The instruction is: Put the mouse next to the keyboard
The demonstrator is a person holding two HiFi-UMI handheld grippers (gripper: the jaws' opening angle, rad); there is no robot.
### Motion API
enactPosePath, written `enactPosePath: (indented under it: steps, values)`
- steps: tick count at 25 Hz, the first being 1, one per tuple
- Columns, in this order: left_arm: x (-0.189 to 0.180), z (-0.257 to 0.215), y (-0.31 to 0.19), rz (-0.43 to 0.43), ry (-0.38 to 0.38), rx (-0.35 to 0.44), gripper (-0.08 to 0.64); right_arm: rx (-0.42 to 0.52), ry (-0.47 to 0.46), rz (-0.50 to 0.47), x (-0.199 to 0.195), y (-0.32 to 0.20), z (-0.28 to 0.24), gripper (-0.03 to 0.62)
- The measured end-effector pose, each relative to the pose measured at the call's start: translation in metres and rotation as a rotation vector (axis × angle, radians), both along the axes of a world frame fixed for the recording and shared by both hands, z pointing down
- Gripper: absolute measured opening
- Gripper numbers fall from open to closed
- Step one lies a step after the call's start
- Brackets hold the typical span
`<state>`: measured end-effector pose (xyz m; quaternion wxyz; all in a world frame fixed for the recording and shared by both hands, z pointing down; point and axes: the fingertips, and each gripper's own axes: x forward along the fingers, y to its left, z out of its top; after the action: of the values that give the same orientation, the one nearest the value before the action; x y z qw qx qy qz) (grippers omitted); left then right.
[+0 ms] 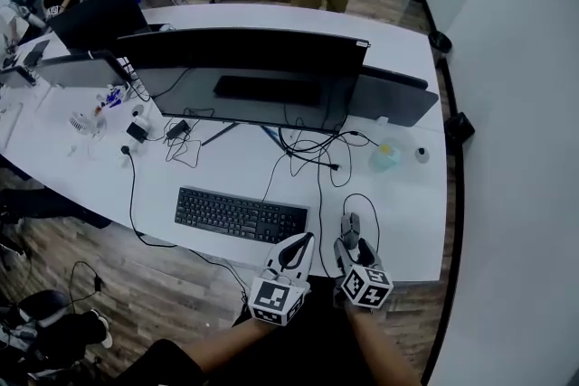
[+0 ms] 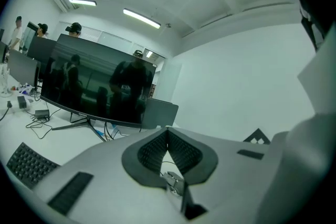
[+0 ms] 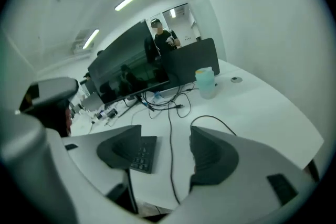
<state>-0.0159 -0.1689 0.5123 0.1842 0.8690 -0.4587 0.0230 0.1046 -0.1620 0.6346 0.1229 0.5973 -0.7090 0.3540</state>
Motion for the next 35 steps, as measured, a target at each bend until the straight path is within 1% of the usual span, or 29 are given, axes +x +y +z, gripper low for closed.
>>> enactPosePath:
  steps: [1,2,3,5,6,7,10,13,15,19,21,24,31,35]
  values:
    - [-0.002,-0.006,0.005,0.001,0.015,0.011,0.003,0.034,-0.033,-0.004,-0.006,0.001,-0.015,0.308]
    - [-0.004,-0.011,0.010,0.003,0.028,0.022,0.003,0.073,-0.050,-0.011,-0.012,0.003,-0.031,0.271]
    - [-0.005,-0.015,0.015,0.008,0.038,0.030,0.003,0.114,-0.057,-0.018,-0.016,0.005,-0.047,0.202]
    - [-0.004,-0.020,0.025,0.024,0.050,0.045,0.003,0.187,-0.055,-0.017,-0.021,0.013,-0.076,0.085]
    - [-0.002,-0.021,0.030,0.036,0.053,0.053,0.003,0.216,-0.049,-0.012,-0.022,0.018,-0.089,0.044]
    - [0.001,-0.023,0.036,0.048,0.055,0.059,0.003,0.237,-0.040,-0.006,-0.022,0.024,-0.100,0.035]
    - [0.010,-0.028,0.052,0.079,0.066,0.067,0.003,0.282,0.003,-0.001,-0.023,0.040,-0.125,0.025]
    - [0.018,-0.037,0.064,0.095,0.078,0.073,0.003,0.343,0.090,-0.036,-0.026,0.054,-0.145,0.018]
    - [0.024,-0.045,0.071,0.105,0.082,0.088,0.003,0.390,0.132,-0.059,-0.027,0.062,-0.160,0.018]
    - [0.036,-0.065,0.083,0.106,0.118,0.103,0.003,0.467,0.168,-0.077,-0.023,0.078,-0.186,0.018]
    - [0.044,-0.074,0.090,0.096,0.128,0.117,0.003,0.487,0.186,-0.075,-0.014,0.086,-0.191,0.018]
    - [0.059,-0.083,0.106,0.076,0.107,0.143,0.003,0.489,0.175,-0.068,0.003,0.101,-0.193,0.018]
    - [0.086,-0.094,0.148,0.036,0.063,0.192,0.003,0.539,0.160,-0.090,0.031,0.142,-0.208,0.018]
    - [0.105,-0.099,0.172,0.019,0.044,0.199,0.003,0.540,0.154,-0.110,0.049,0.167,-0.211,0.018]
